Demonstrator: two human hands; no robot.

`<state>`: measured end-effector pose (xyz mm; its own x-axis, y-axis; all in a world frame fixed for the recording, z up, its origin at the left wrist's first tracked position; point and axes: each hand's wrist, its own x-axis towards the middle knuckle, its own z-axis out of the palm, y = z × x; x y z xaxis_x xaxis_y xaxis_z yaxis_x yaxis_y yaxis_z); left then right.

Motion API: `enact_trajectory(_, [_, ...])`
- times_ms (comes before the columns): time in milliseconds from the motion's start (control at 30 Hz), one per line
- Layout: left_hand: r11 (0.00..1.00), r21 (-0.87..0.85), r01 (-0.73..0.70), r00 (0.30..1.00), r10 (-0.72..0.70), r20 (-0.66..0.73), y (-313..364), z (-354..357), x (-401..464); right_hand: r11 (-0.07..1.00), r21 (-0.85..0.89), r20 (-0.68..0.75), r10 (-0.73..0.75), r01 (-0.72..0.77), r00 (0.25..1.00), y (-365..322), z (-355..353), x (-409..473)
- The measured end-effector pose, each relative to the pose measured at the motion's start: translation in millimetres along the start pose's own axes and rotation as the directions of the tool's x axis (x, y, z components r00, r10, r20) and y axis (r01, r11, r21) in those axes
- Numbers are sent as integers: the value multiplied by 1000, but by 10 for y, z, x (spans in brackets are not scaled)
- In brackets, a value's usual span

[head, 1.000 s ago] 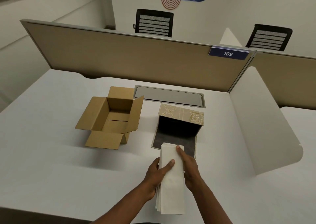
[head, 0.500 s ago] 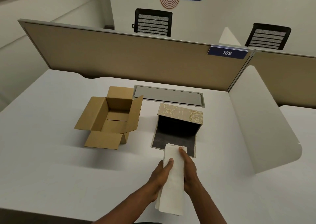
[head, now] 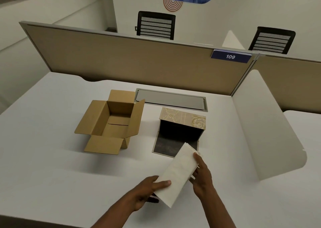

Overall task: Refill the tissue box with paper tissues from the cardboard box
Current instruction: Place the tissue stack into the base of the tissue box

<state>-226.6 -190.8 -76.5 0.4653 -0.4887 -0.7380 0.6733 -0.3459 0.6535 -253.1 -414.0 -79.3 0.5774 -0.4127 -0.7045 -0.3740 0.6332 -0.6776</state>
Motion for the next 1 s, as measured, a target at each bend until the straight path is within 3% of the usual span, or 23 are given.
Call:
enact_trajectory(167, [941,-327,-88,975,15,-220,153,-123,112,998,-7,45,57,-57,997,-159,-201,117])
enact_trajectory(300, [907,-393,-152,943,15,-331,401,-155,323,999,-8,53,50,-49,997,-243,-211,254])
enact_trajectory(433, [930,-321,-178,927,49,-371,662,-151,588,997,-80,-1,-18,18,1000,-324,-104,423])
enact_trajectory(667, [986,-53,-161,889,121,-442,1077,-192,934,966,-252,-48,-73,58,996,-468,47,721])
enact_trajectory(1000, [981,152,-118,887,173,-429,1244,-304,1226,810,-576,-60,-179,112,982,-503,111,896])
